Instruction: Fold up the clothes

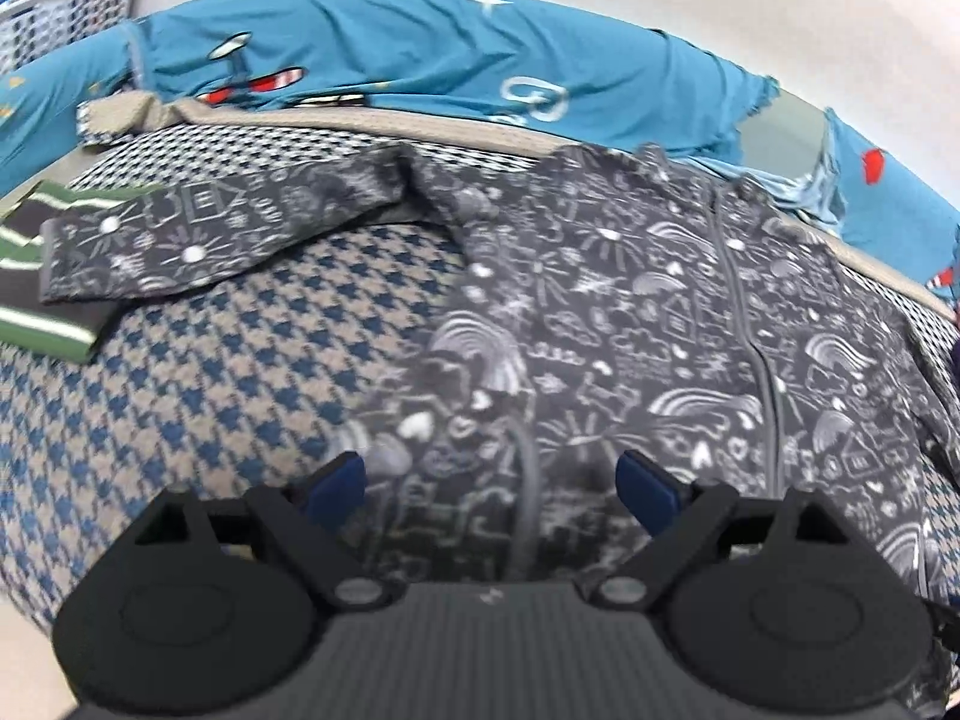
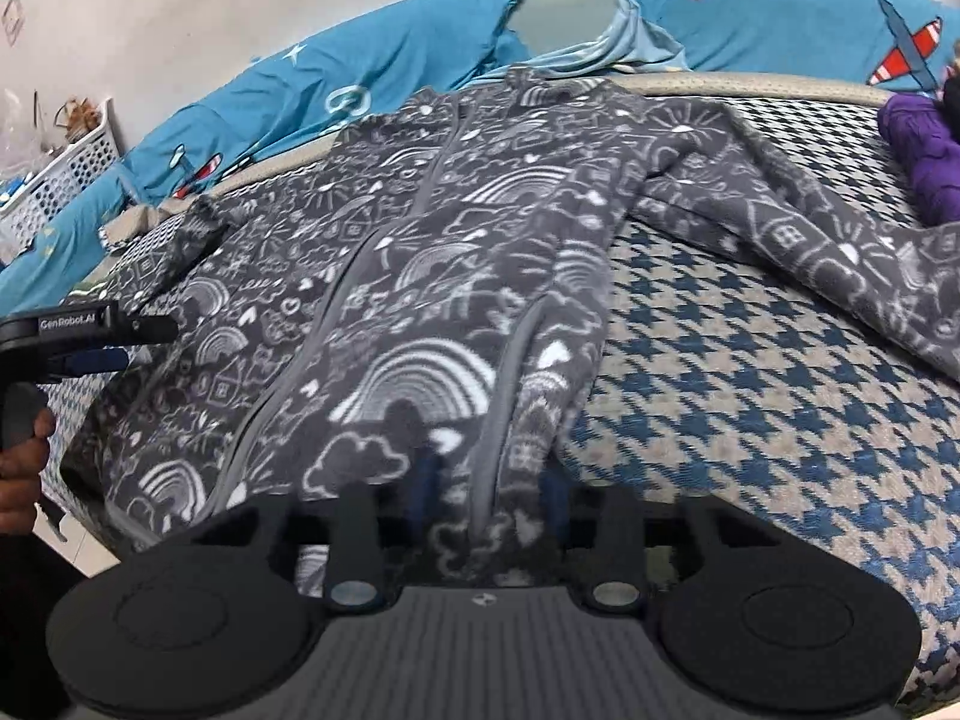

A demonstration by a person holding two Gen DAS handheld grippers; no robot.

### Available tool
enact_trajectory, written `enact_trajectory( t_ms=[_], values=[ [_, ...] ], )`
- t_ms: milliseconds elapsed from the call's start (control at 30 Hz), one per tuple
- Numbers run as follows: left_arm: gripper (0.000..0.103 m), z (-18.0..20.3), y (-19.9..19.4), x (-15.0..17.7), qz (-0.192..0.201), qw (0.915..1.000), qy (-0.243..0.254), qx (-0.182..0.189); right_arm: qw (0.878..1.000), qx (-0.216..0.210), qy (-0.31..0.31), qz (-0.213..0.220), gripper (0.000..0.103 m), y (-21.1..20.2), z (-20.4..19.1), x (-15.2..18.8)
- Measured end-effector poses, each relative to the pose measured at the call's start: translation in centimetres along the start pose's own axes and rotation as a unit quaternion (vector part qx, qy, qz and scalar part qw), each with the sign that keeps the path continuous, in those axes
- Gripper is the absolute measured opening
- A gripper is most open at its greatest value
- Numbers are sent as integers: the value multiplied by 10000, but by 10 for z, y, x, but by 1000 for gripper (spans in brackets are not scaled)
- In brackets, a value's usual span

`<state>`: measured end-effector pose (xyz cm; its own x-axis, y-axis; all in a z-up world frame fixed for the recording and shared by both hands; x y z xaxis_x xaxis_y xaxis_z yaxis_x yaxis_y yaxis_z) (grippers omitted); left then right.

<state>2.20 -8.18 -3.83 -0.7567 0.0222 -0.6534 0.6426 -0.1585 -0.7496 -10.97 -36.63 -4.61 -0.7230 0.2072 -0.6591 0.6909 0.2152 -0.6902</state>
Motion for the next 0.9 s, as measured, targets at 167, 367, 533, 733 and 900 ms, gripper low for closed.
enact_trajectory(
  t_ms=[167, 367, 533, 733, 900],
  values=[
    [91, -15, -1, 4, -57, 9998, -137, -127, 9998, 25, 111, 184, 16, -9, 0, -1],
    [91, -21, -3, 13, -146, 9996, -171, -192, 9979, -4, 365, 539, 13, -30, 6, -9],
    [91, -22, -8, 30, -318, 9992, -84, -223, 9962, 96, 633, 590, 12, -41, 15, -7],
    [92, -29, -10, 45, -477, 9979, 6, -436, 9963, 199, 743, 382, 18, -36, 19, 1],
    [94, -33, -11, 47, -455, 9975, 26, -549, 9941, 121, 1027, 320, 24, -41, 24, 6]
  ],
)
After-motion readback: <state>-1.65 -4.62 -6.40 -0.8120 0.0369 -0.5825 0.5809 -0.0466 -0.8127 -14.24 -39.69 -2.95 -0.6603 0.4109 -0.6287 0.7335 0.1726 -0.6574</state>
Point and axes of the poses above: each gripper's, at about its wrist camera, not at the fingertips, and y roughly the way its jaws point, z to its right, x to its underside, the point moved 8 cm from there along y, roughly the way its jaws point, and after that the axes turned 3 degrees about -x, right-handed, at the moved point
